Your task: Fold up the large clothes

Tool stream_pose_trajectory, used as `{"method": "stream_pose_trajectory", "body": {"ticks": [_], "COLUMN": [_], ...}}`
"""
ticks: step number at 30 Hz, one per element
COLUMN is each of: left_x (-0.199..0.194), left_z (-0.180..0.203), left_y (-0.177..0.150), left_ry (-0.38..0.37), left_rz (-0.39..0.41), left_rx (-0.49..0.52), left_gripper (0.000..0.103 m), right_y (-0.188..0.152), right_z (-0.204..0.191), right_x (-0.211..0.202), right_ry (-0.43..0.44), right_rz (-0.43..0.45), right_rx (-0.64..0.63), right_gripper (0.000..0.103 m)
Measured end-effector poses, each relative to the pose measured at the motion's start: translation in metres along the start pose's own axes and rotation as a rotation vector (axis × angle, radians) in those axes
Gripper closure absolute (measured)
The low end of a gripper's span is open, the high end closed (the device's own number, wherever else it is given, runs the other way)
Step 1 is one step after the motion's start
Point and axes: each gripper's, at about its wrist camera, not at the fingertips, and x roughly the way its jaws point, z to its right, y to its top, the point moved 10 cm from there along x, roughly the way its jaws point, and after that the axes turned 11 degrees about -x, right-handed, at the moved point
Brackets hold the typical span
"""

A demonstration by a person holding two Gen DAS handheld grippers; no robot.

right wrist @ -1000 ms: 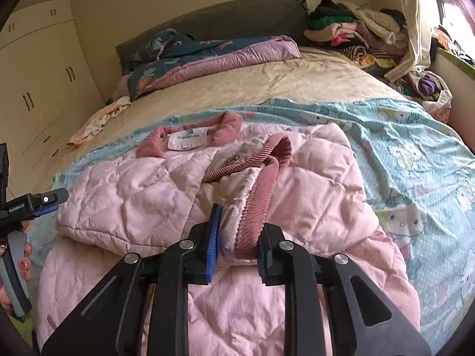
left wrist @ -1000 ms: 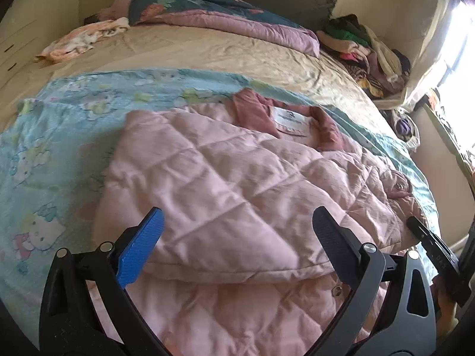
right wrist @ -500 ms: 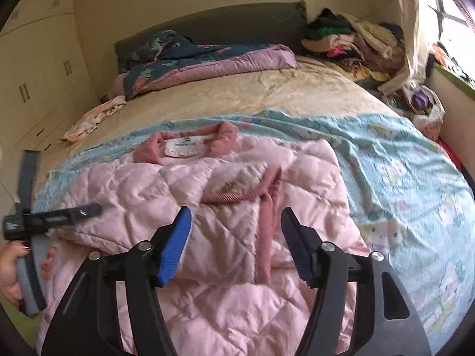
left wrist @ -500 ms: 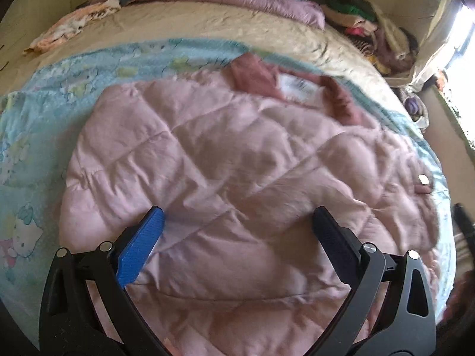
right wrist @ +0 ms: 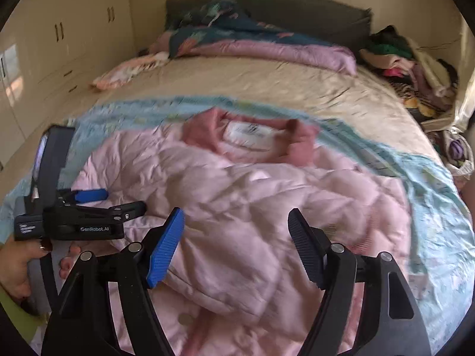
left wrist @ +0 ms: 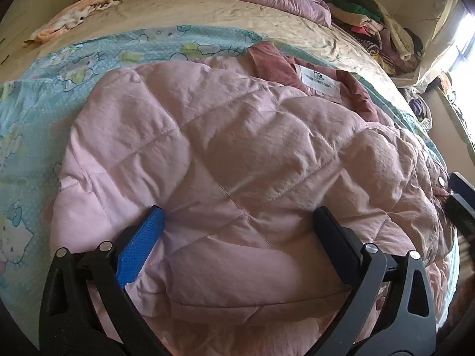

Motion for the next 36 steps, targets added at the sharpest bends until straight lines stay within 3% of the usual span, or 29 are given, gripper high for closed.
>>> {"method": "stream_pose_trajectory", "body": {"ticks": [5,8,14,23,30,36], "left_x": [0.001,0.003,-0.004,-0.041,-0.063,-0.079], "left_z": [-0.001,0.000,0.001,-0.001,-0.004,-0.010], "left_y": [0.001,0.001,0.000,-0.002,-0.004,-0.007], "left_ry": [0.001,0.008,0.012,-0.041,-0.054,-0.064], "left_rz": [0.002,0.009,0.016,0.042,0.070,0.087], "left_rx": [0.011,0.019,0.015,-0.047,-0.063,-0.092], "left_gripper": [0.008,0.008,0.008,0.008,0.008,0.008], "right_y": [-0.023,-0.030,-0.035,-0.035,-0.037,-0.041], "right_z": [0.006,0.005,0.005,0.007,0.001,-0.001], "right_x": [0.045,0.058,0.072,0.069,0.035,0.007], "right_ry": [0.001,0.014,0.000,-0.027,-0.014,0.002], "right_rz": [-0.153,-0.164,-0.135,-0.106,-0.073,-0.037], "right_rx": [0.043,0.059,0.078,0.084,0.130,0.164], "right_gripper": [0.030,0.028,0.025,0.025,0.012,0.011]}}
